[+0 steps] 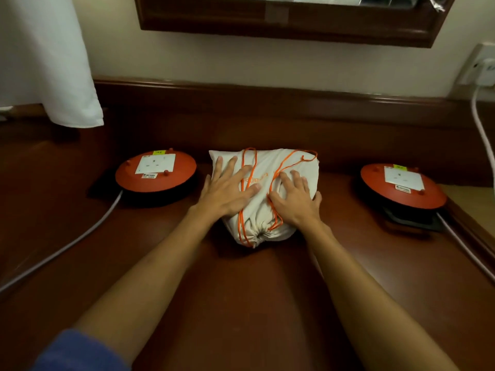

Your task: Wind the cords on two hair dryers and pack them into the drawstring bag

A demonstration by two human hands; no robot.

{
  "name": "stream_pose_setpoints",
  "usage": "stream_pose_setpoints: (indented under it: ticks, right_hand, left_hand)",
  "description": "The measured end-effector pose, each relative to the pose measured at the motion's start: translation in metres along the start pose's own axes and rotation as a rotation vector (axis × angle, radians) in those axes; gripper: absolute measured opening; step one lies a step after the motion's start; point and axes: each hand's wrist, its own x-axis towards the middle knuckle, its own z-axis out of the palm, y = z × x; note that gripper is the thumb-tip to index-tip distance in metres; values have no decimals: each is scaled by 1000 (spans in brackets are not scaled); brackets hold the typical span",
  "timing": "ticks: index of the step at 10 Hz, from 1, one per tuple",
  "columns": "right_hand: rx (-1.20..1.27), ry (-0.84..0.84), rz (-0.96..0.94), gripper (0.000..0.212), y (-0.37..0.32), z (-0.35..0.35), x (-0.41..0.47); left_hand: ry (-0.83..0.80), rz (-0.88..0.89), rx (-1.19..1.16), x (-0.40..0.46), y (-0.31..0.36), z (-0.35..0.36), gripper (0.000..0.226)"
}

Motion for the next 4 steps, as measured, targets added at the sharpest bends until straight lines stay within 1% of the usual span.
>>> stream_pose_setpoints:
  ticks: [1, 2, 3, 4]
  right_hand:
    - [30, 16, -3, 64, 0, 4, 3]
    - [205, 117, -26, 61, 5, 9, -7]
    - [340, 307, -41, 61, 13, 9, -17]
    - [419, 308, 23, 62, 19, 7, -33]
  left_hand:
    - [3, 3, -8, 5, -2, 0, 77]
    - [133, 21, -223, -8, -1, 1, 78]
    - [360, -44, -522, -29, -13, 6, 82]
    - [380, -175, -639, -54, -34, 11, 78]
